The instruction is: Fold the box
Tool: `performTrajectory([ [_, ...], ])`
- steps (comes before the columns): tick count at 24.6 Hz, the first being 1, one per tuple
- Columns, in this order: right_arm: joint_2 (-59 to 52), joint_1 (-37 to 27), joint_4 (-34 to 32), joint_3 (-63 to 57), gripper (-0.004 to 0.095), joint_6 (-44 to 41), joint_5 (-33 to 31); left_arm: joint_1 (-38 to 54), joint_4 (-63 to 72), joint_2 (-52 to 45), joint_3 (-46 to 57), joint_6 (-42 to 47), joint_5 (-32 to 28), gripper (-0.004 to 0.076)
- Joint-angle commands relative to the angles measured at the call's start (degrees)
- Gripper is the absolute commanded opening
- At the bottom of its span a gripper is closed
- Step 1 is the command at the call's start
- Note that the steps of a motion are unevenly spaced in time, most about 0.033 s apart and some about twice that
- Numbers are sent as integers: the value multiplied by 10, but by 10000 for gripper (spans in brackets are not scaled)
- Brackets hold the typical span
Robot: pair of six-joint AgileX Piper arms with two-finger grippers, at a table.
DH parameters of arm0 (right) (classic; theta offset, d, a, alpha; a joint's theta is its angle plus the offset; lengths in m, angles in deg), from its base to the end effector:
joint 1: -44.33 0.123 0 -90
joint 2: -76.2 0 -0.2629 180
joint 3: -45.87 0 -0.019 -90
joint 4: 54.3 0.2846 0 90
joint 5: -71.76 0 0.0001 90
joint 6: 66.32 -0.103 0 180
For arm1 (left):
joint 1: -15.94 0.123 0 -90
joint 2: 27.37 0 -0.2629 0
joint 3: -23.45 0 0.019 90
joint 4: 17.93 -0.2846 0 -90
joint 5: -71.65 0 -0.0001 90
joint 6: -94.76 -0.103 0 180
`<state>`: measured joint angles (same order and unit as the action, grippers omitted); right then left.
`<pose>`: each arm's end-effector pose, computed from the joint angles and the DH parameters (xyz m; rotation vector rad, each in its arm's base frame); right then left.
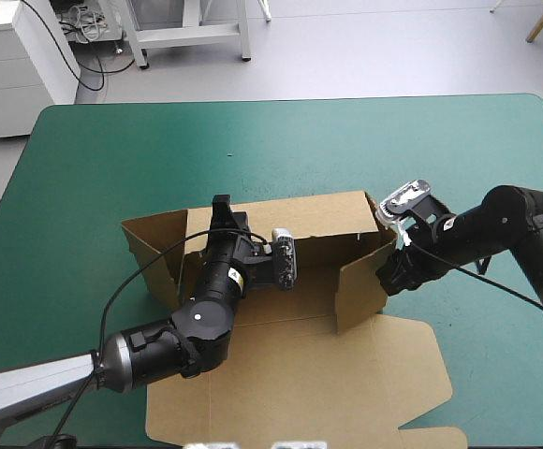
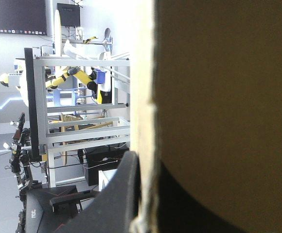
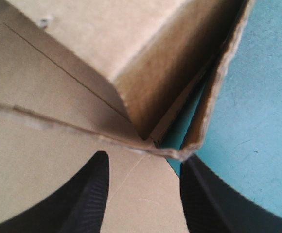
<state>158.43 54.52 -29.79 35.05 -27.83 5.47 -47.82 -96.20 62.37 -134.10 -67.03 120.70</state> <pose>0.2749 0.0892 0.2994 -0.9719 2.4780 0.4352 0.2125 -0.2587 0.2559 1.4871 1.4296 0.7994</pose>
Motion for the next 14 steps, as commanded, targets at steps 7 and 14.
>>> performTrajectory([
  [7,-25,49,14,-33,419,-58,117,-10,-6,-14,-12,4,-46,-8],
  [14,-25,168,-159,-34,419,-264,242,-10,-6,-14,-12,4,-46,-8],
])
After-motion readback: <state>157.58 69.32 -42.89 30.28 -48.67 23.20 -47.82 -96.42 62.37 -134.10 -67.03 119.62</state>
